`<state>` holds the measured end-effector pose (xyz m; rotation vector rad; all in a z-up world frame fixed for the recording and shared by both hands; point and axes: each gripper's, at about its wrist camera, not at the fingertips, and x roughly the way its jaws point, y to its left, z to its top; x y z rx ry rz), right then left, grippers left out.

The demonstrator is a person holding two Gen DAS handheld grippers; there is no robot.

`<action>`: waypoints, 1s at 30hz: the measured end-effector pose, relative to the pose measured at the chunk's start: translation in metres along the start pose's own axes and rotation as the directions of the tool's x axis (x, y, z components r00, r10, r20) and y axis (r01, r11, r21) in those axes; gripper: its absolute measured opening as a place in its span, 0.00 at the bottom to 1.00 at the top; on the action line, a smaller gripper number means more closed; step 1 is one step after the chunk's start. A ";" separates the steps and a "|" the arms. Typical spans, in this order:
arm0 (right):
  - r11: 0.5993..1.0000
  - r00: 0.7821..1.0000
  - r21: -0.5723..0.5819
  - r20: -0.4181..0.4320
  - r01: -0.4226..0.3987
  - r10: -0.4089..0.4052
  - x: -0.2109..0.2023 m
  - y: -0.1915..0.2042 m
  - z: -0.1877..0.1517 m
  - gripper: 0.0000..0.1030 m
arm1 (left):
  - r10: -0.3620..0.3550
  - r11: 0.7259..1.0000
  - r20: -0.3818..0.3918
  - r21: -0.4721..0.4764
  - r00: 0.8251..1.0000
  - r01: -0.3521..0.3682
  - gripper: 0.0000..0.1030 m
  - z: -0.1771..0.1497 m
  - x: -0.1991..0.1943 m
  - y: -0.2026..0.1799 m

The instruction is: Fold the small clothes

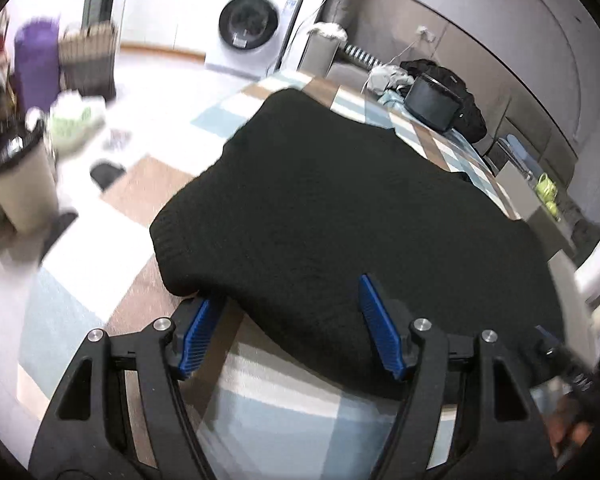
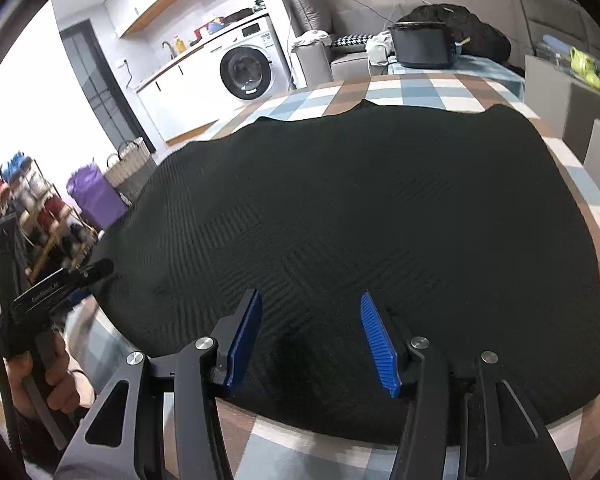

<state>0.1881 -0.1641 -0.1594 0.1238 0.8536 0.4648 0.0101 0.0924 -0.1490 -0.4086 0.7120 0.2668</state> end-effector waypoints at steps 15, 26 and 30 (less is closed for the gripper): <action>1.000 1.000 -0.004 0.000 0.008 -0.008 0.002 0.001 0.000 0.53 | -0.209 0.955 -0.073 -0.228 0.975 0.188 0.61 0.020 0.013 0.036; 1.000 1.000 -0.016 -0.001 0.014 -0.014 0.000 0.004 -0.003 0.53 | -0.037 0.990 -0.002 -0.134 0.999 0.036 0.19 0.026 0.019 0.013; 1.000 1.000 -0.007 -0.002 0.000 0.000 -0.001 0.002 -0.004 0.53 | -0.050 0.982 -0.031 -0.182 0.998 0.044 0.18 0.023 0.024 0.027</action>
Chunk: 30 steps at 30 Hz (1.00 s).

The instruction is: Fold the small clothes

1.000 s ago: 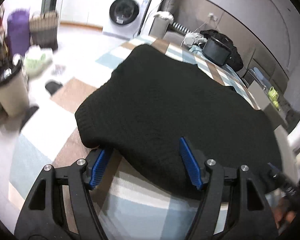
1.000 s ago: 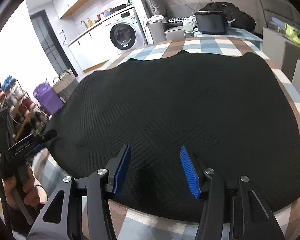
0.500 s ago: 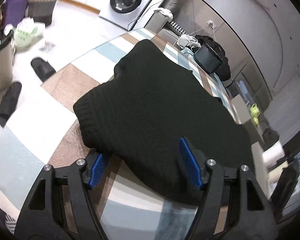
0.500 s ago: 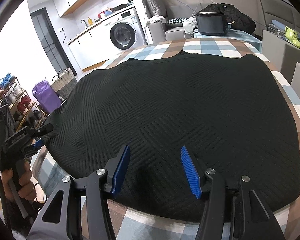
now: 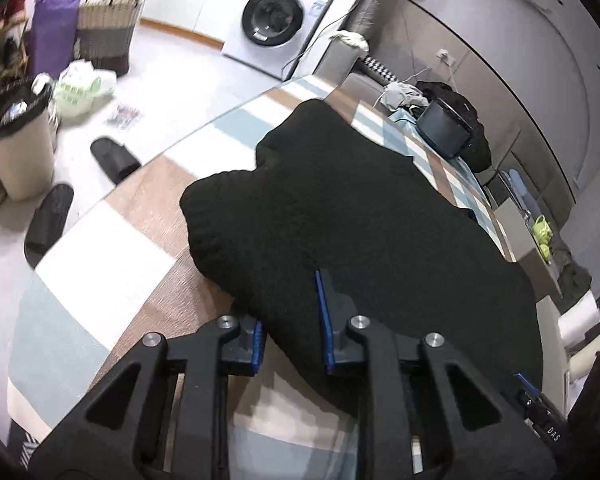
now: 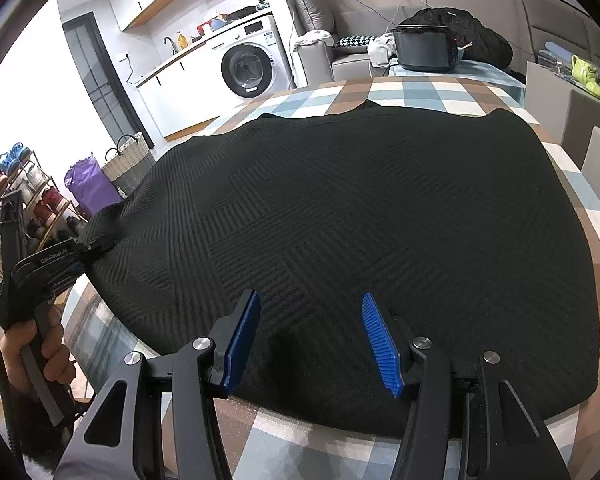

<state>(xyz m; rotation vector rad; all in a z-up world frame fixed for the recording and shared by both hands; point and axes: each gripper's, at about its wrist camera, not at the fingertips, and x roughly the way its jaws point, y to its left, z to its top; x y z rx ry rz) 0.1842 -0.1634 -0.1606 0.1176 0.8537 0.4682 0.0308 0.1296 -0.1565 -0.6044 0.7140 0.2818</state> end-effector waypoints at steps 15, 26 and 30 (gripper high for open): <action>0.998 1.000 0.057 0.022 0.011 -0.012 -0.002 -0.016 0.004 0.53 | -0.258 0.812 0.111 0.564 0.960 0.153 0.10 -0.011 -0.039 -0.169; 0.986 0.999 0.166 0.041 0.000 -0.006 -0.019 -0.052 0.009 0.53 | -0.371 0.594 -0.285 0.659 0.884 0.462 0.46 -0.086 -0.024 -0.200; 0.979 0.997 0.192 0.036 -0.075 0.070 -0.014 -0.049 0.018 0.53 | -0.367 0.698 -0.234 0.570 0.900 0.433 0.67 -0.059 -0.024 -0.166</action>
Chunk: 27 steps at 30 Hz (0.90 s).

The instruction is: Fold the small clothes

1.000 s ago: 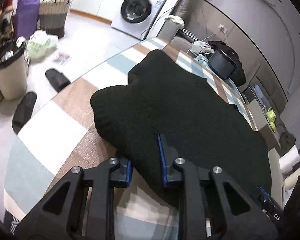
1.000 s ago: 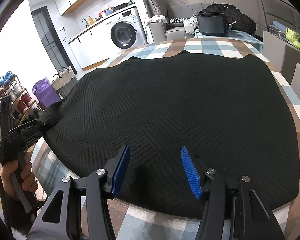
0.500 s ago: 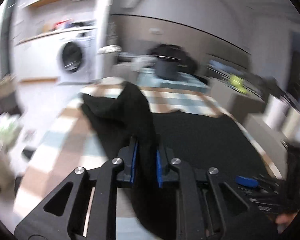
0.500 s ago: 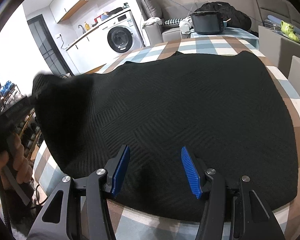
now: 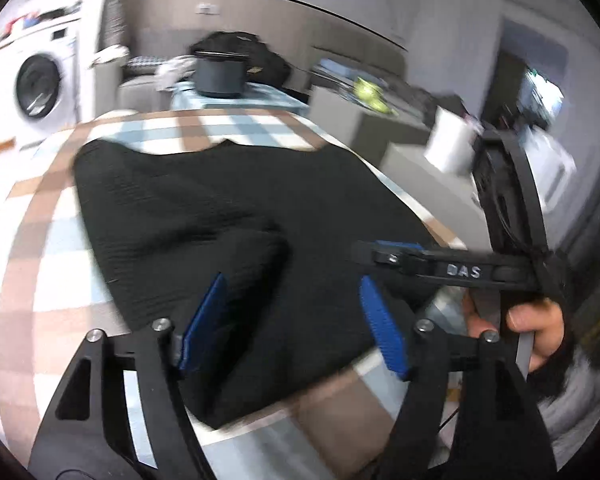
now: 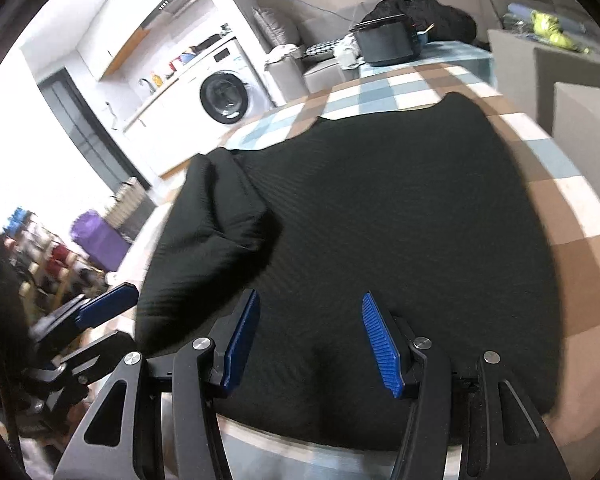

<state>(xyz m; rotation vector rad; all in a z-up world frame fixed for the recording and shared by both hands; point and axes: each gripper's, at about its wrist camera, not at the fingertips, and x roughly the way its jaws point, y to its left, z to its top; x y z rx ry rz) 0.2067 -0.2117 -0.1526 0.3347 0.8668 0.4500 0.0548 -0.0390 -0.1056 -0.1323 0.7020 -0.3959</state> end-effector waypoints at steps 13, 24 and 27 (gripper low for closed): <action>0.995 0.994 0.073 -0.087 -0.065 0.071 0.080 0.042 0.037 0.48 | 0.196 0.935 -0.026 -0.296 0.980 -0.195 0.68 -0.007 -0.026 0.138; 0.969 0.934 -0.117 0.266 -0.215 0.240 -0.040 0.083 0.011 0.10 | 0.249 0.893 -0.051 -0.375 0.967 -0.249 0.68 -0.008 -0.022 0.180; 0.987 0.970 -0.108 0.201 -0.117 0.137 -0.048 0.074 -0.017 0.10 | 0.259 0.897 -0.049 -0.359 0.965 -0.259 0.68 -0.001 -0.012 0.173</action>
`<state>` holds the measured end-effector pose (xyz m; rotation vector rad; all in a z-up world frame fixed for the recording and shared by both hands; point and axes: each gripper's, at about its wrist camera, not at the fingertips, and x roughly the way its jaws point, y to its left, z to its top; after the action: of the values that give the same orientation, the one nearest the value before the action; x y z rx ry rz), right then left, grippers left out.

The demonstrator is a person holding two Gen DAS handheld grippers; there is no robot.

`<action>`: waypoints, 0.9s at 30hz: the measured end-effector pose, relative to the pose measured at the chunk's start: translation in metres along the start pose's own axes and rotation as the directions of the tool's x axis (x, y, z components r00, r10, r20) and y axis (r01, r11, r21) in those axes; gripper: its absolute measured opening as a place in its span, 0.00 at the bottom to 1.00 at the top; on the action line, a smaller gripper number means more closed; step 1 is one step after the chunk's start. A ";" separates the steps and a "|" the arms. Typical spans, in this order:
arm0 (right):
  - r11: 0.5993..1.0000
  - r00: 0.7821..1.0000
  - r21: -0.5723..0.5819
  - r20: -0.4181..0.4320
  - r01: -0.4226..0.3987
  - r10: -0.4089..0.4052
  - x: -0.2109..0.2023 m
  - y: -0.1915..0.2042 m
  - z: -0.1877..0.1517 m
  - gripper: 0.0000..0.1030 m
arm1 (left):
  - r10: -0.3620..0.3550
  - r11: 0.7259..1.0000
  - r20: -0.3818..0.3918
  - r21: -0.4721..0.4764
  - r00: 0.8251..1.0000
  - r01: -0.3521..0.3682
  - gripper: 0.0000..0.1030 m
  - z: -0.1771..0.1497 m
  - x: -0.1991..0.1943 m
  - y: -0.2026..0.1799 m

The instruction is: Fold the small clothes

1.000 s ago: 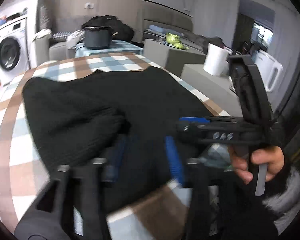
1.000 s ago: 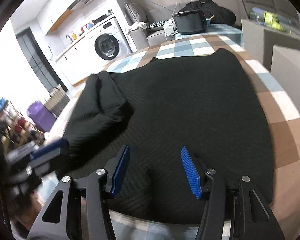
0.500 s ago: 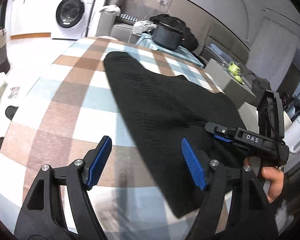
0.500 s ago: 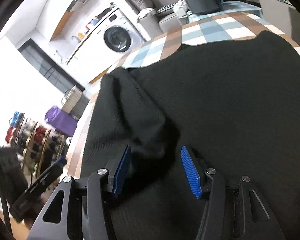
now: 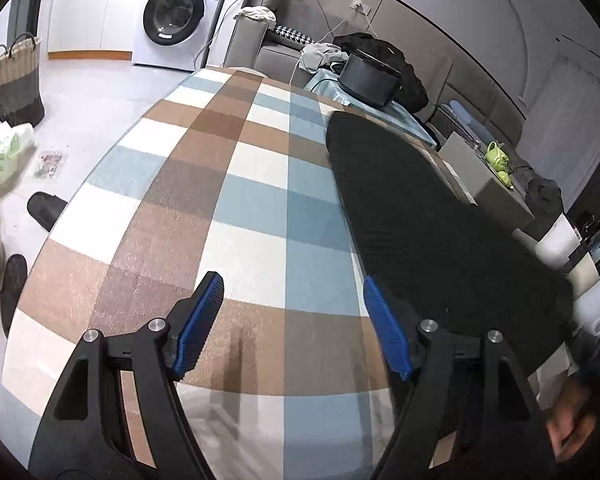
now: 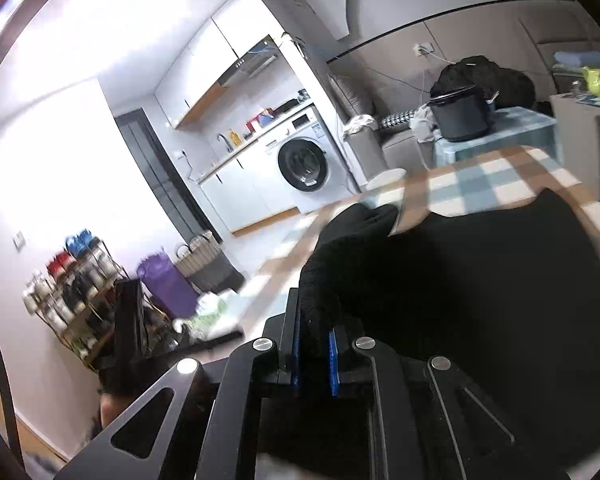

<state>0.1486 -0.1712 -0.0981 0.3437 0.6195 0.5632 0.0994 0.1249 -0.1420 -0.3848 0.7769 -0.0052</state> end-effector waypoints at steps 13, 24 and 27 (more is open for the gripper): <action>0.965 0.978 0.255 -0.207 0.067 -0.013 0.035 -0.073 -0.014 0.42 | -0.051 0.991 -0.115 0.120 0.992 0.065 0.68 -0.023 0.024 -0.060; 0.984 0.978 0.081 -0.150 0.160 -0.147 0.000 -0.049 -0.013 0.04 | -0.047 0.993 -0.118 0.106 0.992 0.060 0.68 -0.022 0.026 -0.058; 0.969 0.952 0.116 -0.245 0.218 -0.184 0.016 -0.064 -0.024 0.06 | -0.052 0.990 -0.136 0.122 0.989 0.069 0.68 -0.024 0.033 -0.066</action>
<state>0.1695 -0.2099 -0.1529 0.3454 0.9137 0.3656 0.1154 0.0511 -0.1574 -0.2892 0.8906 -0.1381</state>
